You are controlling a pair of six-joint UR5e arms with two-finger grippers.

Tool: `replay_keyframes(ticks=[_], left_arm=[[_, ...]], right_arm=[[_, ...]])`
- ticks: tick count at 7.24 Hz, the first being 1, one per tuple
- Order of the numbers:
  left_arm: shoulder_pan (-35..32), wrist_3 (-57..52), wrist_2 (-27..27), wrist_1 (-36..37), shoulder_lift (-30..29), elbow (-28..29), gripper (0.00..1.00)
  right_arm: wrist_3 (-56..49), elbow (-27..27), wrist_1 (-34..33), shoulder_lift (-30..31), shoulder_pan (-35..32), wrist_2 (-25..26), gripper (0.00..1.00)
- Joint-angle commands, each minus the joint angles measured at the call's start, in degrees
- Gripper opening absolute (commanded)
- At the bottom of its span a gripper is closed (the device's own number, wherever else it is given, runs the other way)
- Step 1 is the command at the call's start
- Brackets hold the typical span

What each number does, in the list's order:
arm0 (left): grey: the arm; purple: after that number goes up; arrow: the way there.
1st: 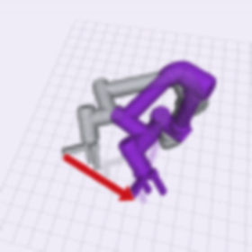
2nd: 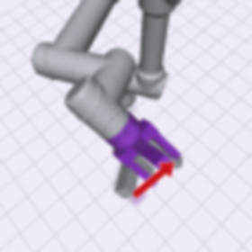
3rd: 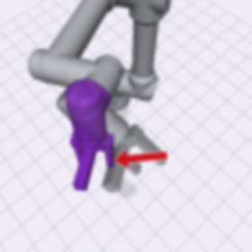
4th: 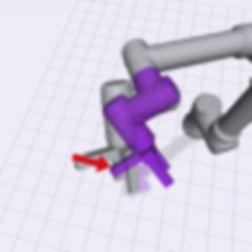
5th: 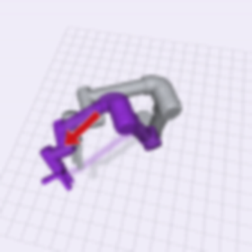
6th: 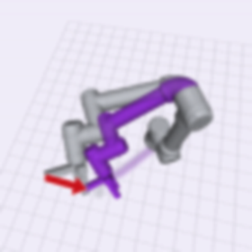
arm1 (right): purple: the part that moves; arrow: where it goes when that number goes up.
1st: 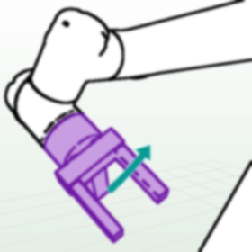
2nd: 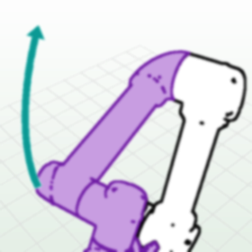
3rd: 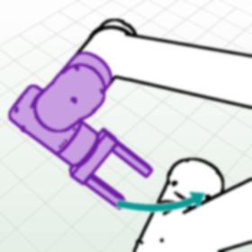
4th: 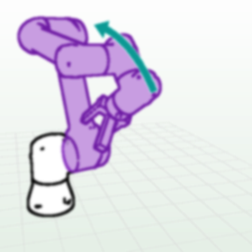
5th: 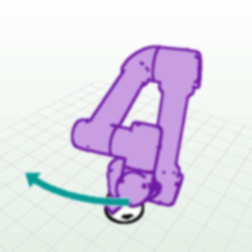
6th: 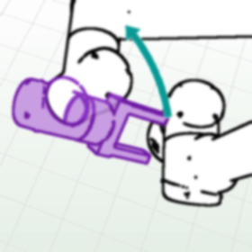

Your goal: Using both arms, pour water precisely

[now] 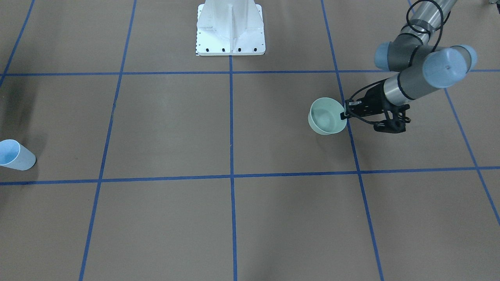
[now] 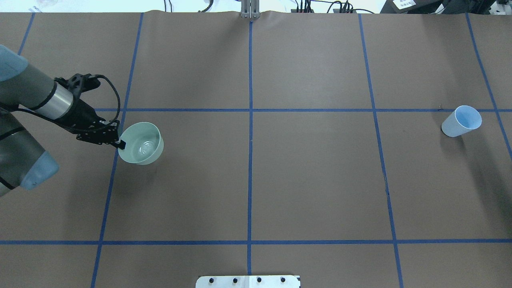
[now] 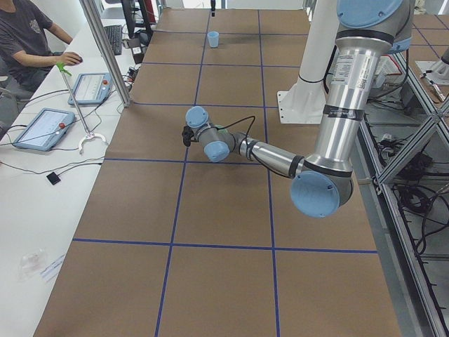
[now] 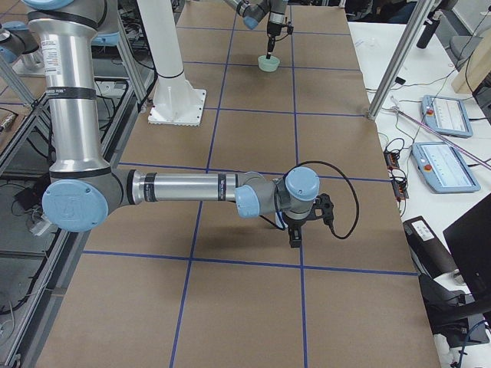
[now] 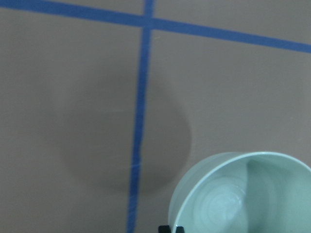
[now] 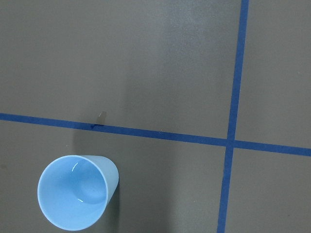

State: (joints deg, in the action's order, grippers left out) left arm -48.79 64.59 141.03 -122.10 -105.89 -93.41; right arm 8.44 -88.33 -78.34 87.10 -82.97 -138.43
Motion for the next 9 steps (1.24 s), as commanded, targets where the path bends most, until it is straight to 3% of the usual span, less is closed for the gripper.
replay_keyframes(ticks=[1,2,4,6,9], left_arm=[[4.30,2.39,-3.90,13.54,-12.43,-0.11,0.00],[6.15,2.39,-7.93,20.43,-18.16,0.07,0.00],[10.54,2.30,-13.82,21.02,-22.40,3.21,0.00],[12.22,2.56,-15.60,21.11,-31.18,12.86,0.00],[14.60,3.18,-19.48,21.02,-31.22,13.43,0.00]], right_arm=[[0.00,0.00,0.03,0.00,0.00,0.09,1.00],[0.00,0.00,0.03,0.00,0.00,0.09,1.00],[-0.09,0.00,0.03,-0.09,0.00,0.09,1.00],[-0.09,0.00,0.03,0.00,0.17,0.09,1.00],[-0.09,0.00,0.03,0.00,0.18,0.09,1.00]])
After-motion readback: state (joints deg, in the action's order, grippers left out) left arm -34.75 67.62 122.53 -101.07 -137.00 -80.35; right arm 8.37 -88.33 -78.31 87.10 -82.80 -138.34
